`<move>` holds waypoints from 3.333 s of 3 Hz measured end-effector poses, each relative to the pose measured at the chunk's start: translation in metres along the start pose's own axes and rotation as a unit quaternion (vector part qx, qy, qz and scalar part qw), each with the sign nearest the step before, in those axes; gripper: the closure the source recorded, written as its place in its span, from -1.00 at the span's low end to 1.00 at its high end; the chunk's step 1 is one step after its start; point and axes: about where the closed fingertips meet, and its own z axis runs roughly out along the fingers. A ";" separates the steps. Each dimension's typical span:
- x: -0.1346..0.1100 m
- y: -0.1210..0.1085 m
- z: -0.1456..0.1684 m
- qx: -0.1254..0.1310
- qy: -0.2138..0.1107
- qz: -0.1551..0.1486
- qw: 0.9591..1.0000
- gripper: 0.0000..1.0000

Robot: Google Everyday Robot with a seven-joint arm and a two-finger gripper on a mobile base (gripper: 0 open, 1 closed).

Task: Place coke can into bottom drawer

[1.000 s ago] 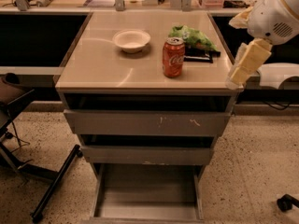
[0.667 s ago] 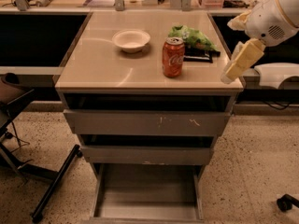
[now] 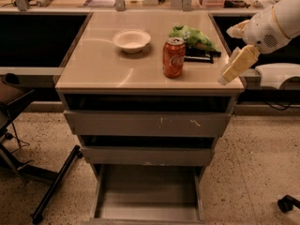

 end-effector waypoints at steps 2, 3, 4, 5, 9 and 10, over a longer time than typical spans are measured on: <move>-0.028 -0.011 0.063 -0.083 -0.082 -0.001 0.993 -1.00; -0.088 -0.023 0.111 -0.130 -0.166 -0.021 0.977 -1.00; -0.079 -0.027 0.120 -0.134 -0.175 -0.004 0.975 -1.00; -0.079 -0.027 0.121 -0.134 -0.175 -0.004 0.975 -1.00; -0.079 -0.027 0.121 -0.134 -0.175 -0.004 0.975 0.78; -0.082 -0.009 0.098 -0.132 -0.170 -0.008 0.977 1.00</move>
Offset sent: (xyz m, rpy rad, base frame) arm 0.0829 0.1145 -0.0386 0.3294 0.1123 0.2955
